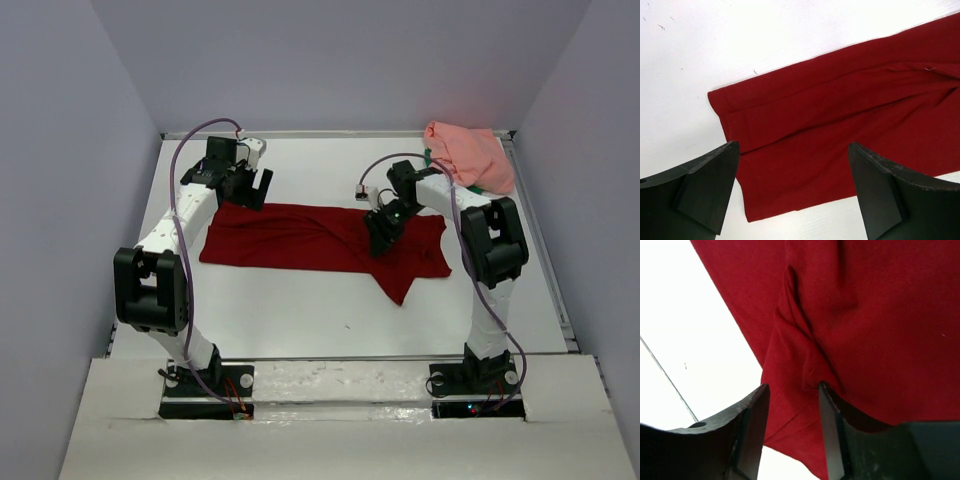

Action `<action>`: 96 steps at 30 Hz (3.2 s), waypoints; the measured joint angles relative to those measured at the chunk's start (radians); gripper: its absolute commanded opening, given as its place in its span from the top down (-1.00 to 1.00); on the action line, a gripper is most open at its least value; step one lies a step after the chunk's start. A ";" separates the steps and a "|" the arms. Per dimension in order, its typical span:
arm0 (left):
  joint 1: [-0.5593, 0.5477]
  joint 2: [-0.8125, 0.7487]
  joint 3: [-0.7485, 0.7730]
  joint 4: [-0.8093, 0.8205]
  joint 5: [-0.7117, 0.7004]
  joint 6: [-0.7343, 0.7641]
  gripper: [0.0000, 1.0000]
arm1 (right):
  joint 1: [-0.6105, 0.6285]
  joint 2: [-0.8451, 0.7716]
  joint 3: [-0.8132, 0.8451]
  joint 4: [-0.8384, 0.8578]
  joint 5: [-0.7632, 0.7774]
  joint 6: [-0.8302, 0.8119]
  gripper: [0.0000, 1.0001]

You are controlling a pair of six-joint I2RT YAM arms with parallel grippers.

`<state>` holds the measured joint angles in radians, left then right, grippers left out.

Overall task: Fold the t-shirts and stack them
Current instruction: Fold the other side of the tshirt into a rectangle

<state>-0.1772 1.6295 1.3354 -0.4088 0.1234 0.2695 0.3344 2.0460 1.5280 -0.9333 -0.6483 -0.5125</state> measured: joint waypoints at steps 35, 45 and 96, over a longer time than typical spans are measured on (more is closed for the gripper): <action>-0.013 0.000 0.000 -0.001 0.000 0.002 -0.98 | 0.001 0.052 0.169 -0.084 -0.030 -0.010 1.00; -0.014 0.000 0.000 0.000 0.000 0.001 -0.98 | 0.012 -0.023 0.201 -0.137 -0.059 -0.015 0.78; -0.165 0.082 0.003 -0.019 0.036 0.002 -0.98 | 0.014 -0.399 -0.364 -0.258 0.110 0.019 0.01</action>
<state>-0.3424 1.7119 1.3380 -0.4274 0.1593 0.2718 0.3485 1.6466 1.1645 -1.1912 -0.5381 -0.4934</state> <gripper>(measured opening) 0.989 0.493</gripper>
